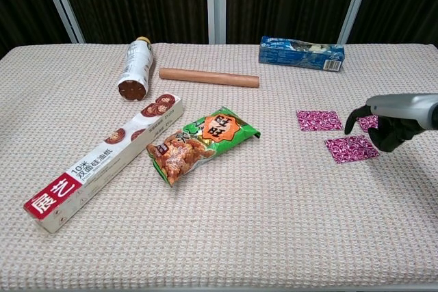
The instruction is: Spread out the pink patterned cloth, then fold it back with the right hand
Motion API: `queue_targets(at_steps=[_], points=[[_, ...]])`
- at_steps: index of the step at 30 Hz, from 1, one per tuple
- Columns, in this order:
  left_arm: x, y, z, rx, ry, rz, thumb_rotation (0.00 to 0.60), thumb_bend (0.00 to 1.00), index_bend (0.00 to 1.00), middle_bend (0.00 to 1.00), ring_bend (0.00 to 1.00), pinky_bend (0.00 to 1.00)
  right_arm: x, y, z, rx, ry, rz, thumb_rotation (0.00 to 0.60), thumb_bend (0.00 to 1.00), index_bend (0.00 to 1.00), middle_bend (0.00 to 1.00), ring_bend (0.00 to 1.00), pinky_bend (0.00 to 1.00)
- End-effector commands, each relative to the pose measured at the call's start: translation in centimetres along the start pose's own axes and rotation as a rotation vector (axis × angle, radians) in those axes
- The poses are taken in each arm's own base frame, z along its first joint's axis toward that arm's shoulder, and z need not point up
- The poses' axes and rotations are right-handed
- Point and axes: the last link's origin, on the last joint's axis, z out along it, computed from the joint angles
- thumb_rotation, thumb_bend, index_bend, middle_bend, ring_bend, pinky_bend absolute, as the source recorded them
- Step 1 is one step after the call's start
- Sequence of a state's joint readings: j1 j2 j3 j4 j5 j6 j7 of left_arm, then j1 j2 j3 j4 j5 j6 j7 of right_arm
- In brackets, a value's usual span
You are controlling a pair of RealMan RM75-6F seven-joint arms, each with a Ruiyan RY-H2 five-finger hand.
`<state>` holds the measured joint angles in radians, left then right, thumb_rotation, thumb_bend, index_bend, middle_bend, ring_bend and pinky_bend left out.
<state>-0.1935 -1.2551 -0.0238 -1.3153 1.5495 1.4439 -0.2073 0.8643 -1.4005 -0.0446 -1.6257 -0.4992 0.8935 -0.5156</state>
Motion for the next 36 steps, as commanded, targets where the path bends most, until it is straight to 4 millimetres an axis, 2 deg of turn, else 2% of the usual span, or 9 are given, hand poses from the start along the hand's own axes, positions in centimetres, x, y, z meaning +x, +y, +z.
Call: queue_targets(at_steps=[1, 3, 6, 9, 14, 21, 27, 33, 36], points=[[0.0, -0.1, 0.0, 0.003, 0.001, -0.005, 0.600, 0.04, 0.29, 0.29, 0.24, 0.34, 1.5, -0.6, 0.0, 0.013, 0.071, 0.020, 0.600, 0.62, 0.26, 1.00, 1.00, 1.00], [0.0, -0.3, 0.0, 0.009, 0.001, -0.009, 0.600, 0.03, 0.29, 0.29, 0.24, 0.33, 2.7, -1.1, 0.2, 0.016, 0.142, 0.023, 0.600, 0.38, 0.31, 1.00, 1.00, 1.00], [-0.1, -0.5, 0.1, 0.013, -0.001, -0.012, 0.600, 0.03, 0.29, 0.29, 0.24, 0.33, 3.7, -1.7, 0.9, 0.023, 0.239, -0.016, 0.600, 0.12, 0.41, 1.00, 1.00, 1.00], [-0.1, -0.8, 0.2, 0.016, -0.002, -0.012, 0.600, 0.04, 0.29, 0.29, 0.24, 0.33, 4.1, -2.2, 2.0, 0.034, 0.278, -0.100, 0.600, 0.01, 0.43, 1.00, 1.00, 1.00], [0.1, -1.3, 0.3, 0.025, 0.002, -0.014, 0.600, 0.03, 0.29, 0.29, 0.24, 0.34, 5.0, -2.6, 4.0, 0.029, 0.333, -0.250, 0.600, 0.00, 0.42, 1.00, 1.00, 1.00], [0.1, -1.9, 0.4, 0.038, 0.002, -0.013, 0.600, 0.04, 0.29, 0.29, 0.24, 0.34, 3.3, -2.5, 6.2, -0.002, 0.340, -0.362, 0.600, 0.00, 0.42, 1.00, 1.00, 1.00], [-0.1, -1.9, 0.5, 0.035, -0.004, -0.018, 0.600, 0.05, 0.29, 0.29, 0.24, 0.34, 2.1, -2.5, 7.0, 0.004, 0.318, -0.387, 0.597, 0.00, 0.39, 1.00, 1.00, 1.00], [-0.1, -2.1, 0.5, 0.039, -0.005, -0.027, 0.600, 0.05, 0.29, 0.29, 0.24, 0.34, 2.1, -2.5, 7.1, 0.013, 0.330, -0.404, 0.524, 0.00, 0.36, 1.00, 1.00, 1.00], [-0.2, -2.1, 0.5, 0.038, -0.007, -0.025, 0.600, 0.05, 0.29, 0.29, 0.24, 0.33, 2.3, -2.3, 7.0, 0.012, 0.343, -0.405, 0.511, 0.00, 0.35, 1.00, 1.00, 1.00]])
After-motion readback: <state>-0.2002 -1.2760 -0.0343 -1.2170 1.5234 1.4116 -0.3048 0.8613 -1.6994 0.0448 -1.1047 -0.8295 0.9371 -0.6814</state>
